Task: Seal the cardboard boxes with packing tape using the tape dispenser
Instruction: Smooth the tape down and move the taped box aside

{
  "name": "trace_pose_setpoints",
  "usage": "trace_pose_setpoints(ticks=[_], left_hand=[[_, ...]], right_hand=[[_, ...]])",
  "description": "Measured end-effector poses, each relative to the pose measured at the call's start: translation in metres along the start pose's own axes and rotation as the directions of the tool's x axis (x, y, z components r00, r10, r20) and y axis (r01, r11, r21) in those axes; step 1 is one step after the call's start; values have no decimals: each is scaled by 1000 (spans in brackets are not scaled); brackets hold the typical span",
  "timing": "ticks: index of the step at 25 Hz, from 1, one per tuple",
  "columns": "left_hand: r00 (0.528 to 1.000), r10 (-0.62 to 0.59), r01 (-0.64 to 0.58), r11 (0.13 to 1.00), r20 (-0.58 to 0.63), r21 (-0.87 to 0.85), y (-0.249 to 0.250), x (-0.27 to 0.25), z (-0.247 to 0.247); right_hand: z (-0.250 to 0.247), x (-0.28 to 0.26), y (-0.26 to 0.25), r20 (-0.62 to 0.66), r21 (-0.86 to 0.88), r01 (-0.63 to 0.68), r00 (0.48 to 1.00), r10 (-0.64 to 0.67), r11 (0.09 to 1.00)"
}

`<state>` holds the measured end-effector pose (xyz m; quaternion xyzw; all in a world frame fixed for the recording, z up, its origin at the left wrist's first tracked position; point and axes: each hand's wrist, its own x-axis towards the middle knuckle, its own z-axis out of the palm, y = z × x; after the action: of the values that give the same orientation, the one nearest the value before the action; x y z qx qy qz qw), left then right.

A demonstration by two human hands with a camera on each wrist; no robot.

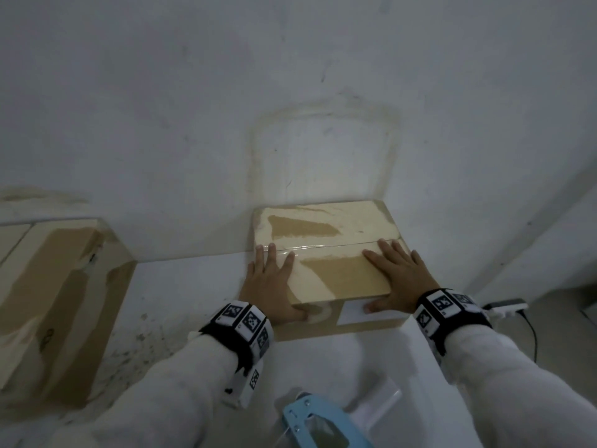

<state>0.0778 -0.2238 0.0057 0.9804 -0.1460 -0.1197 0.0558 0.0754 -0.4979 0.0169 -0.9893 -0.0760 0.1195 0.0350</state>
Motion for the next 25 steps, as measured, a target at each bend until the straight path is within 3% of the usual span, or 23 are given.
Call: trace_pose_setpoints(ticks=[7,15,18,22,25], left_hand=[[999,-46,46,999,-14,20,13,11,0],[998,-59,60,998,23,-15,18,-3,-9],[999,-49,48,991,-7,-124,0,-25,-16],[988,-130,114,979,-85,-166,-67,-70,-28],[974,-201,180,967,-102,-182,-130,-116,-34]], right_hand=[[1,16,19,-38,-38,53,998,-55,998],[-6,-7,-18,-94,-64,111,989,-116,992],[-9,-17,-70,-127,-35,223,966,-226,974],[-9,-15,-173,-230,-90,420,873,-429,903],[-3,-13,-260,-102,-63,501,857,-505,863]])
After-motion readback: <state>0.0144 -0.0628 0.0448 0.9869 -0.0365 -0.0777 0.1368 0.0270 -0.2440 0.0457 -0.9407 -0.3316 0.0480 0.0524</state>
